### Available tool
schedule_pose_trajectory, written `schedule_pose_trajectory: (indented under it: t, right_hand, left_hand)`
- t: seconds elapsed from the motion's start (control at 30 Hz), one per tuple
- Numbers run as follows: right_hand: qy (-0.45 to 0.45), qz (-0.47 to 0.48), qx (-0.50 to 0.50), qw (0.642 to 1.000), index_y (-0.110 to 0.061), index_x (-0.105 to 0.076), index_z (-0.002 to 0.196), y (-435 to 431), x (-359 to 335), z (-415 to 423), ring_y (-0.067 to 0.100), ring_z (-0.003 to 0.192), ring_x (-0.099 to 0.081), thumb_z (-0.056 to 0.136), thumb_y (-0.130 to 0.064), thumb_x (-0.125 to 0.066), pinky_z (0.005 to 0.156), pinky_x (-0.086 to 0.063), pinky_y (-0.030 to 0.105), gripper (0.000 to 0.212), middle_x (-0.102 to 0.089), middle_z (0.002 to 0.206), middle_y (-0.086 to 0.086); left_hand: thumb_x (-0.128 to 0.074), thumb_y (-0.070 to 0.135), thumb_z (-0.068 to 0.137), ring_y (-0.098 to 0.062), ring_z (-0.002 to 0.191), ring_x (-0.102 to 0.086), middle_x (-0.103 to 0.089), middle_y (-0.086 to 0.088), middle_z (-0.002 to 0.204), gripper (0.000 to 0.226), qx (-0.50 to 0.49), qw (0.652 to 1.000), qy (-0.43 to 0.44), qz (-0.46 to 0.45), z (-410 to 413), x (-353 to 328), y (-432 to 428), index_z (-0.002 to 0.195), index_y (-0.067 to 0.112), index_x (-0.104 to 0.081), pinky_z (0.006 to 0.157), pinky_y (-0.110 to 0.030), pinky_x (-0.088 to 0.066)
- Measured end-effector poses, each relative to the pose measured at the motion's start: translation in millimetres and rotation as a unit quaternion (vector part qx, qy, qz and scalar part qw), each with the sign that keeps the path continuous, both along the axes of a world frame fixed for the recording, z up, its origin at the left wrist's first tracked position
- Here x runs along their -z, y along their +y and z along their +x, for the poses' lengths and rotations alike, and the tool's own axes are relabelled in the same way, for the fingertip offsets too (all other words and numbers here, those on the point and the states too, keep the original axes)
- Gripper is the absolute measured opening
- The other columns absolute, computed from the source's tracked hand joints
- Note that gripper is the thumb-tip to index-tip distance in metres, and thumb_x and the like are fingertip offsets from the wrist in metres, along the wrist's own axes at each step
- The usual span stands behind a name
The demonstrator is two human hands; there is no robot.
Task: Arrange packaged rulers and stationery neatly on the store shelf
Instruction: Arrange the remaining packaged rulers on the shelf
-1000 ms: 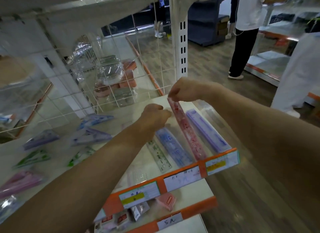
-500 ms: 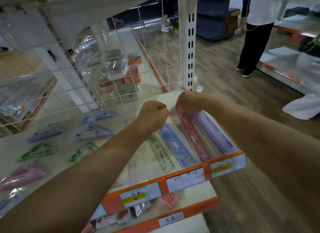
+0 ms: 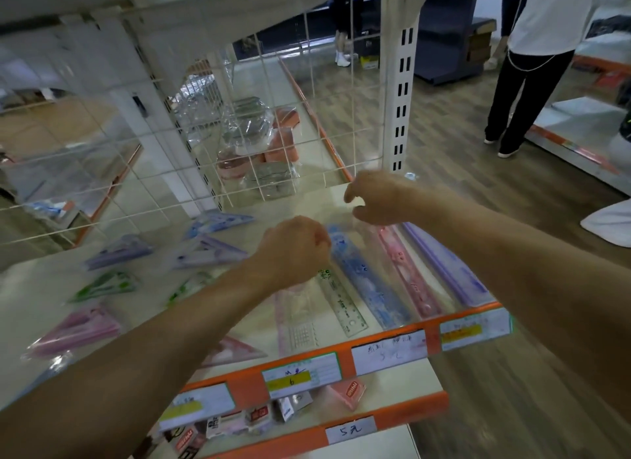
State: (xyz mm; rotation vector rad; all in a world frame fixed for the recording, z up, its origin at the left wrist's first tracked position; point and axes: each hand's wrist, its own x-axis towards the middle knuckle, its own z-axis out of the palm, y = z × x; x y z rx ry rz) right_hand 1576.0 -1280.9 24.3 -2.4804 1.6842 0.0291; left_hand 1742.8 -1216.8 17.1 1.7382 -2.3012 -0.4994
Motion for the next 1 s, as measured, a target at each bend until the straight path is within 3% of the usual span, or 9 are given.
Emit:
schedule_pose_trajectory:
  t: [0.1,0.23,0.37,0.5,0.57,0.67,0.8,0.93,1.0]
  right_hand:
    - [-0.033,0.024,-0.047,0.998,-0.022,-0.054,0.130,-1.6,3.3,26.4,0.019,0.123,-0.047,0.093,-0.022,-0.054,0.105,-0.039,0.036,0.037,-0.047,0.137,0.000]
    - [0.017,0.079,-0.088,0.993,-0.021,-0.063,0.095,-6.5,13.4,48.6,0.019,0.091,-0.056,0.087,-0.020,-0.059,0.076,-0.046,0.030,0.009,-0.060,0.101,-0.003]
    - [0.060,0.086,-0.101,0.989,-0.017,-0.069,0.107,-6.9,11.7,50.7,0.021,0.095,-0.061,0.087,-0.018,-0.061,0.077,-0.049,0.028,0.022,-0.065,0.106,0.002]
    - [0.041,0.090,-0.076,0.992,-0.018,-0.069,0.106,-9.8,11.4,47.1,0.018,0.093,-0.058,0.088,-0.010,-0.056,0.067,-0.044,0.022,0.024,-0.063,0.109,0.000]
    - [0.031,0.098,-0.065,0.993,-0.017,-0.068,0.109,-10.8,10.3,47.1,0.019,0.096,-0.058,0.086,-0.010,-0.059,0.071,-0.046,0.026,0.026,-0.063,0.111,0.002]
    - [0.020,0.114,-0.046,0.992,-0.015,-0.067,0.114,-11.5,7.0,47.4,0.021,0.102,-0.058,0.083,-0.013,-0.066,0.082,-0.047,0.030,0.032,-0.063,0.114,0.003]
    - [0.017,0.112,-0.015,0.993,-0.009,-0.066,0.110,-12.9,8.7,49.0,0.024,0.097,-0.061,0.086,-0.016,-0.062,0.082,-0.049,0.032,0.026,-0.066,0.106,0.008]
    - [0.018,0.101,0.004,0.995,-0.010,-0.058,0.082,-15.6,11.6,48.9,0.024,0.082,-0.059,0.087,-0.020,-0.056,0.072,-0.049,0.033,0.012,-0.061,0.085,0.007]
    - [0.016,0.099,0.011,0.995,-0.013,-0.051,0.066,-15.4,11.1,49.8,0.022,0.070,-0.053,0.086,-0.024,-0.058,0.064,-0.045,0.031,0.024,-0.053,0.070,0.004]
  left_hand:
    - [-0.043,0.019,0.093,-0.018,0.101,-0.059,-0.065,0.003,0.111,0.031,0.073,0.993,-0.097,-0.009,3.7,5.7,13.1,0.104,0.024,-0.071,0.097,-0.040,-0.043]
    - [-0.041,0.022,0.093,-0.022,0.101,-0.059,-0.065,-0.002,0.110,0.031,0.105,0.988,-0.111,0.024,10.9,9.9,15.2,0.098,0.019,-0.072,0.091,-0.038,-0.047]
    - [-0.040,0.024,0.095,-0.021,0.107,-0.056,-0.061,-0.002,0.116,0.029,0.116,0.982,-0.147,0.008,9.5,9.3,17.6,0.103,0.019,-0.068,0.099,-0.040,-0.040]
    - [-0.040,0.029,0.096,-0.020,0.133,-0.037,-0.044,0.000,0.143,0.038,0.159,0.978,-0.136,0.007,-3.6,4.3,25.0,0.132,0.030,-0.052,0.112,-0.043,-0.023]
    - [-0.037,0.036,0.098,-0.018,0.139,-0.026,-0.033,0.001,0.150,0.043,0.197,0.967,-0.160,0.020,-11.8,5.3,29.7,0.141,0.034,-0.040,0.113,-0.046,-0.016]
    - [-0.029,0.043,0.100,-0.018,0.141,-0.020,-0.028,0.003,0.152,0.043,0.225,0.951,-0.209,0.016,-17.4,8.9,32.1,0.142,0.039,-0.036,0.115,-0.049,-0.007]
    - [-0.028,0.041,0.101,-0.018,0.141,-0.024,-0.028,0.001,0.153,0.044,0.235,0.944,-0.231,0.000,-16.8,8.8,32.9,0.143,0.036,-0.036,0.115,-0.045,-0.001]
    - [-0.028,0.040,0.101,-0.019,0.138,-0.027,-0.023,-0.001,0.155,0.046,0.236,0.946,-0.221,-0.008,-12.3,12.9,39.4,0.145,0.033,-0.032,0.116,-0.040,-0.010]
    - [-0.029,0.040,0.101,-0.019,0.140,-0.025,-0.021,-0.001,0.156,0.046,0.231,0.948,-0.219,-0.017,-11.4,13.4,42.0,0.146,0.032,-0.031,0.116,-0.041,-0.009]
